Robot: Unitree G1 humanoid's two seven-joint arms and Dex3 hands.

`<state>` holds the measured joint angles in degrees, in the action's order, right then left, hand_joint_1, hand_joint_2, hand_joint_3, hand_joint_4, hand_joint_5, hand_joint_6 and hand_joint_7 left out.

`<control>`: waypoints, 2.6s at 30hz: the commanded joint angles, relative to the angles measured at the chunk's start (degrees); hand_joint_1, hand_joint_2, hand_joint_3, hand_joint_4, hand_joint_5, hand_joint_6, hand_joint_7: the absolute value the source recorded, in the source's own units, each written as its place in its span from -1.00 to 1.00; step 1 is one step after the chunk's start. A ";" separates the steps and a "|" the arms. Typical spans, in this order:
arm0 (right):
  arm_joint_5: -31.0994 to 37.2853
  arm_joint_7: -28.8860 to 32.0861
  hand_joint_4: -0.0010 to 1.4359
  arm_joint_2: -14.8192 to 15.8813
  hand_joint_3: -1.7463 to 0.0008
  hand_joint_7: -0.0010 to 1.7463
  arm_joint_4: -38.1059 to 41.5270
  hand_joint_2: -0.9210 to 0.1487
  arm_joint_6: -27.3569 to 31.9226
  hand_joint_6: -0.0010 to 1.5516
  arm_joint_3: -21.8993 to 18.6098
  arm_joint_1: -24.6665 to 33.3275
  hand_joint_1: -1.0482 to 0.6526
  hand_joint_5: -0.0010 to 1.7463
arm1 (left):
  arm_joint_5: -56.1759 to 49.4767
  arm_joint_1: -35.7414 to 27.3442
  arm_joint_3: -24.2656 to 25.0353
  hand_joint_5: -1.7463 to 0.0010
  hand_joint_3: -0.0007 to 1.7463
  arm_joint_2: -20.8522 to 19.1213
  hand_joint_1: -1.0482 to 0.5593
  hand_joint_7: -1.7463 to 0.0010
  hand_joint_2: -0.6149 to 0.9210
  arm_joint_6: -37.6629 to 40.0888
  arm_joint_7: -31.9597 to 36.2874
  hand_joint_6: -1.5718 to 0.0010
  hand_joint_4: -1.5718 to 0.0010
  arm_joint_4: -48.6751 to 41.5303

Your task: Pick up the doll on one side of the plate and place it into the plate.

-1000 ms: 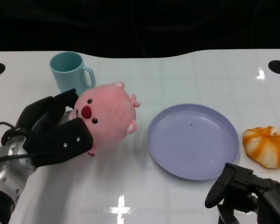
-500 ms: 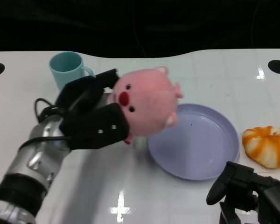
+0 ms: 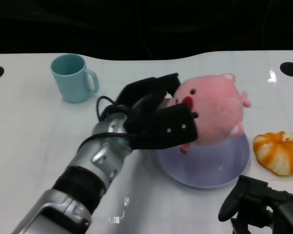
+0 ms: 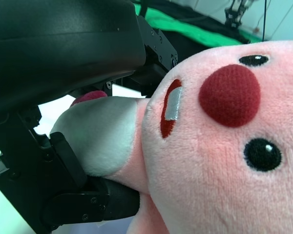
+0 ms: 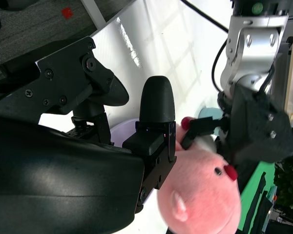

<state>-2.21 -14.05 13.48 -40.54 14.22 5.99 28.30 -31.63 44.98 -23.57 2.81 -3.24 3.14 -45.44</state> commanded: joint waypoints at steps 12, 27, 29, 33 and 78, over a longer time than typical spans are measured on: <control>0.57 0.05 -0.14 0.41 -0.22 0.68 -1.62 -0.50 -1.18 -0.28 -0.23 1.30 0.18 0.98 | -0.84 8.79 -2.21 -1.00 -0.08 6.11 0.03 -0.67 0.52 4.16 0.90 0.13 -0.06 -12.72; 0.42 -0.42 -0.13 0.76 -0.25 0.68 -1.19 -0.48 -1.99 -0.28 -0.84 1.31 0.19 0.96 | -5.16 8.05 -9.47 0.98 -0.53 2.46 -0.90 1.00 1.00 5.21 -11.07 0.98 0.99 -6.24; 0.41 -0.54 -0.13 0.79 -0.25 0.68 -1.01 -0.48 -2.09 -0.28 -0.96 1.22 0.20 0.96 | -5.32 7.76 -9.84 1.00 -0.46 1.87 -0.98 1.00 1.00 5.44 -11.90 1.00 1.00 -4.89; 0.12 -0.79 -0.13 0.82 -0.24 0.67 -0.79 -0.49 -1.56 -0.29 -1.49 0.97 0.19 0.96 | -5.33 5.44 -10.23 1.00 -0.40 -0.50 -1.00 1.00 1.00 5.91 -13.67 1.00 1.00 1.04; 0.68 -2.24 0.24 0.02 -0.15 0.50 12.83 -0.40 -11.98 0.05 -1.08 -3.11 -0.42 0.75 | 43.90 -55.11 18.13 -0.65 0.51 -6.10 0.14 -0.15 0.44 21.00 -15.08 -0.09 -0.02 72.32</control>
<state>-1.40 -16.63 13.37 -26.12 1.27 4.87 24.88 10.77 -8.76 -6.49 -2.75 14.67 -13.04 23.97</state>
